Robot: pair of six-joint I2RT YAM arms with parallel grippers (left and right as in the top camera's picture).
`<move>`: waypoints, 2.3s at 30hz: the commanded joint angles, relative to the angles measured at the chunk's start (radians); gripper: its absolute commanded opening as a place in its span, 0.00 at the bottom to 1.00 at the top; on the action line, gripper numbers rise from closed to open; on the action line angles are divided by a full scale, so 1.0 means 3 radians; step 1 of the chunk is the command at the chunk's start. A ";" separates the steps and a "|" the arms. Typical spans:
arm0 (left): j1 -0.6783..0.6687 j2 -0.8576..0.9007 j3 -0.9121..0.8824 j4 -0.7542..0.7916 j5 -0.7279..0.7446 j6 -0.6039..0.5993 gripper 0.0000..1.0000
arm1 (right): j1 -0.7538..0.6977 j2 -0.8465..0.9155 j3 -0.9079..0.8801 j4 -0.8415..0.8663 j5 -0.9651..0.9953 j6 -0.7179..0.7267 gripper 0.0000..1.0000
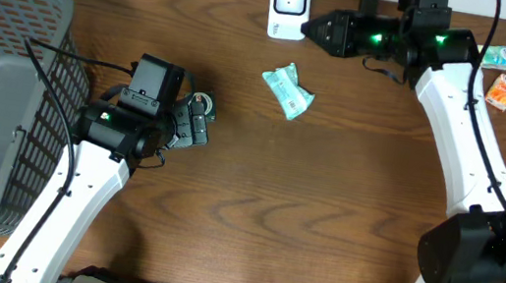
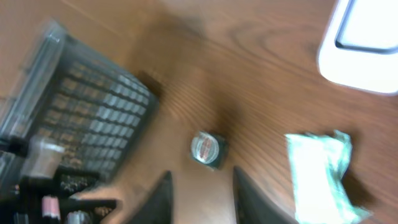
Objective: Scan the item barcode
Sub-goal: 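Lift the wipes pack and bring it up to the scanner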
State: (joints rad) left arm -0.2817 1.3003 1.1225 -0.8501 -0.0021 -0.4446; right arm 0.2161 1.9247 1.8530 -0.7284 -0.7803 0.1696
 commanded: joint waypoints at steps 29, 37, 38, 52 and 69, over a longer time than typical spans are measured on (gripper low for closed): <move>0.0005 -0.0008 0.0043 -0.0006 -0.0006 -0.0004 0.98 | 0.0256 0.1684 -0.0013 0.0224 0.0426 -0.0276 0.55; 0.0005 -0.0008 0.0043 -0.0008 -0.0006 -0.0004 0.98 | 0.0291 0.1675 -0.0011 0.0142 0.0500 -0.0140 0.01; 0.0005 -0.0008 0.0043 -0.0008 -0.0006 -0.0004 0.98 | 0.0278 0.1665 -0.0011 0.0142 0.0412 -0.0144 0.01; 0.0005 -0.0008 0.0043 -0.0006 -0.0006 -0.0004 0.98 | -0.0076 0.0917 -0.0011 0.0783 -0.1432 0.0056 0.01; 0.0005 -0.0008 0.0043 -0.0006 -0.0006 -0.0004 0.98 | -0.0060 0.0453 -0.0011 0.0904 -0.1095 0.0409 0.01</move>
State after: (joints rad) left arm -0.2817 1.3003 1.1225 -0.8494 -0.0021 -0.4446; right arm 0.1883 2.0632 1.8439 -0.4557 -1.1168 0.2573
